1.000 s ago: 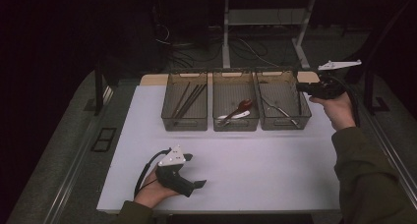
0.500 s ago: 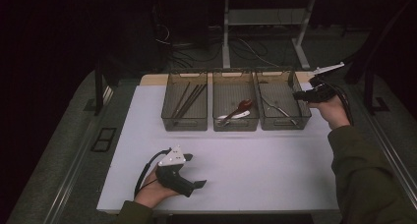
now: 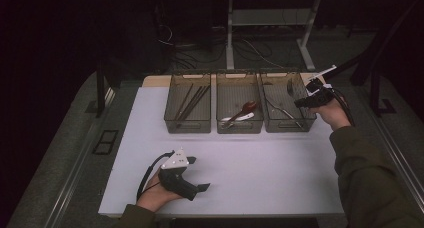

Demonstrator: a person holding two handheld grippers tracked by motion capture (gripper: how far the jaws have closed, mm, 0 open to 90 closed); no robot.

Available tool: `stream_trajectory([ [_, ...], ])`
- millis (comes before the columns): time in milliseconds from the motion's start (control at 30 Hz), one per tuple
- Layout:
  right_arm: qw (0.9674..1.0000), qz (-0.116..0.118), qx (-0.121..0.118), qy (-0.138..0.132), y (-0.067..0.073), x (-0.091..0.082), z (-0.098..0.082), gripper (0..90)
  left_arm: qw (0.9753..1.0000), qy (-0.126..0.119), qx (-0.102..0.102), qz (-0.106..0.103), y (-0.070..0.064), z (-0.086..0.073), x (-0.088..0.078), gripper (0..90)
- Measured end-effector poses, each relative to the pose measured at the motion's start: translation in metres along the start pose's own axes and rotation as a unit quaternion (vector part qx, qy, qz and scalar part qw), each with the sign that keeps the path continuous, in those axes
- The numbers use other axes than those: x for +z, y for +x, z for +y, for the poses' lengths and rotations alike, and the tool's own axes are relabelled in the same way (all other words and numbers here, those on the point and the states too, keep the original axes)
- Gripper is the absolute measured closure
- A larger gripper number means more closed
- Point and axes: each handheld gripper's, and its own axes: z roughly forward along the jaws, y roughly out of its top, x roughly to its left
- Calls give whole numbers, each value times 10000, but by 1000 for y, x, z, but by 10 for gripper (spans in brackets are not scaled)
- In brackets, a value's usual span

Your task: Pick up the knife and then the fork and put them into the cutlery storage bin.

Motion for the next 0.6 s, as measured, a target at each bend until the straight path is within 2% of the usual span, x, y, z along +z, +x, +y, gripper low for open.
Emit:
stream_trajectory([
  [267, 9995, -64, -169, 277, 4, 11, 8, 844, 10000, 11, 6, 5, 0, 0, 0, 0],
  [400, 9989, 35, -191, 424, 6, 16, 11, 829, 10000, 26, 12, 1, 0, 0, 0, 0],
  [600, 9988, 42, -201, 444, 8, 19, 14, 737, 10000, 27, 12, 4, 0, 0, 0, 0],
])
